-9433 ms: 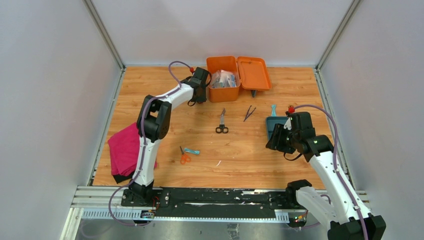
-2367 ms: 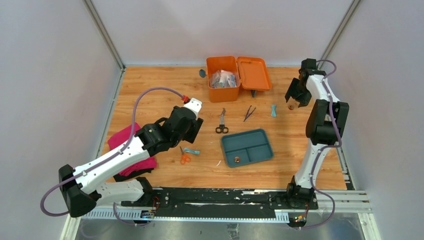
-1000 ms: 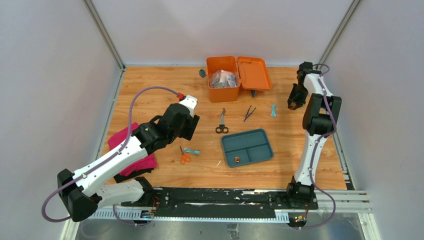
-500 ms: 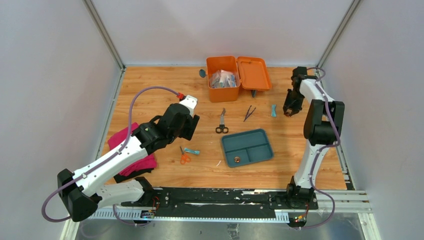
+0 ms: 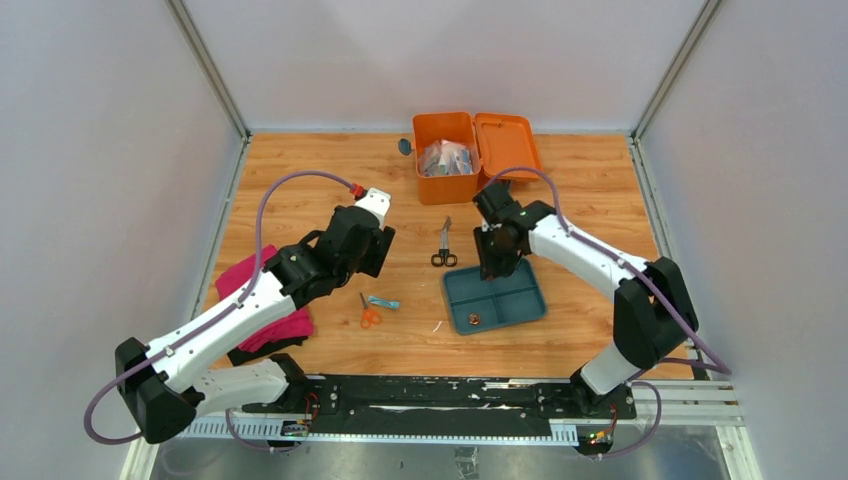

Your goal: Organize the medicine kit

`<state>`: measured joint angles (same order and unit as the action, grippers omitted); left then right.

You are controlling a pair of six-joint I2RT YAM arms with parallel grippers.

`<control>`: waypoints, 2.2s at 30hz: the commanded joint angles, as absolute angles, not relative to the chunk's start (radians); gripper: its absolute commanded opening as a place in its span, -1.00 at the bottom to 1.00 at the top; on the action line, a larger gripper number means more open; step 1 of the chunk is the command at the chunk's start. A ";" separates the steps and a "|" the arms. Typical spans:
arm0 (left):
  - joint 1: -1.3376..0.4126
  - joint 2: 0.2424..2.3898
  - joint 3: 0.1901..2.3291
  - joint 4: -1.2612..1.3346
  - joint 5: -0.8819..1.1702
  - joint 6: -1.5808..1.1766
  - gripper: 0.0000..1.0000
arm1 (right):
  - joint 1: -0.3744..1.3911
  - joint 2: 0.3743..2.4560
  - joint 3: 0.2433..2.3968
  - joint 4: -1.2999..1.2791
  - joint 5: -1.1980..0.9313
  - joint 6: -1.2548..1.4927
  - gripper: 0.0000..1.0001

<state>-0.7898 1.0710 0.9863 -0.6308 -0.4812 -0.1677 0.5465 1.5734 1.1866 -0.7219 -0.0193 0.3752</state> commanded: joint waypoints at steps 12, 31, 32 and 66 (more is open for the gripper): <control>-0.773 1.080 0.974 -0.631 -0.521 -0.166 0.43 | 0.772 1.567 1.068 -0.739 0.110 0.551 -0.50; -0.772 1.080 0.974 -0.630 -0.518 -0.166 0.43 | 0.773 1.609 1.016 -0.702 0.066 0.580 -0.25; -0.772 1.079 0.974 -0.630 -0.518 -0.166 0.43 | 0.773 1.608 1.015 -0.703 0.065 0.580 -0.21; -0.772 1.060 0.967 -0.642 -0.530 -0.262 0.46 | 0.160 1.706 1.392 -0.769 0.049 0.282 -0.06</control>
<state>-0.7803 1.0779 0.9848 -0.6380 -0.4835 -0.2752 0.2272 1.6085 1.3174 -0.7441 0.0708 0.3489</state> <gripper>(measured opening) 0.726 0.469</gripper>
